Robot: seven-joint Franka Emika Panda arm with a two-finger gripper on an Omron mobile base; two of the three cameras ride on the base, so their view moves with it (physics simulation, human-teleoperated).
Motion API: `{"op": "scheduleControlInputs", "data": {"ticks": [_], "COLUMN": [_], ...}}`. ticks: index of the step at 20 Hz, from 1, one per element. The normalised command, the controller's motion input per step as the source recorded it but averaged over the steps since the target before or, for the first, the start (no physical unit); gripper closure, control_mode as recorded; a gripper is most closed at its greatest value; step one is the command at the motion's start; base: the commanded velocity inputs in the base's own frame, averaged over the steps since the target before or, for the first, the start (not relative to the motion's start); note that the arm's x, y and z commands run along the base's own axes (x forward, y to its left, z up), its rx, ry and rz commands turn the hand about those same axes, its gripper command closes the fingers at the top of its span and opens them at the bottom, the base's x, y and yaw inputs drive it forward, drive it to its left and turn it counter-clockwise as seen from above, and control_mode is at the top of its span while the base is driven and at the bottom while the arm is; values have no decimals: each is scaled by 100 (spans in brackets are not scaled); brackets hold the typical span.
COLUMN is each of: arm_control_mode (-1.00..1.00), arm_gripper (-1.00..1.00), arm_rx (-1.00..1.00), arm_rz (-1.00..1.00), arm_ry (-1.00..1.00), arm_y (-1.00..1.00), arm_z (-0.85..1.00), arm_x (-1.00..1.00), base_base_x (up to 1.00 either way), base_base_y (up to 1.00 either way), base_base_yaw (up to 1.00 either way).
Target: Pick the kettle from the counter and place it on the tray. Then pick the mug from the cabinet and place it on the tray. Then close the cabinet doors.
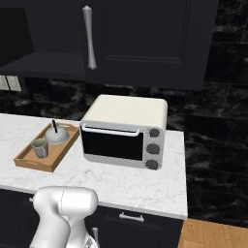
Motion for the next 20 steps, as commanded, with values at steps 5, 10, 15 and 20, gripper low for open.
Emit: {"op": "scheduleControlInputs", "data": {"ticks": [5,10,15,20], "arm_control_mode": [-100,-100,-100,-100], "arm_gripper": [-100,-100,-100,-100], "arm_rx": [-1,0,0,0], "arm_rz": [0,-3,-22,-26], "arm_ry": [1,0,1,1], "arm_y": [63,53,21,4], "arm_z": [-3,-1,0,0], "arm_x": [-1,1,10,23], "base_base_x": [0,0,0,0], "base_base_y": [0,0,0,0], "base_base_yaw": [0,0,0,0]}}
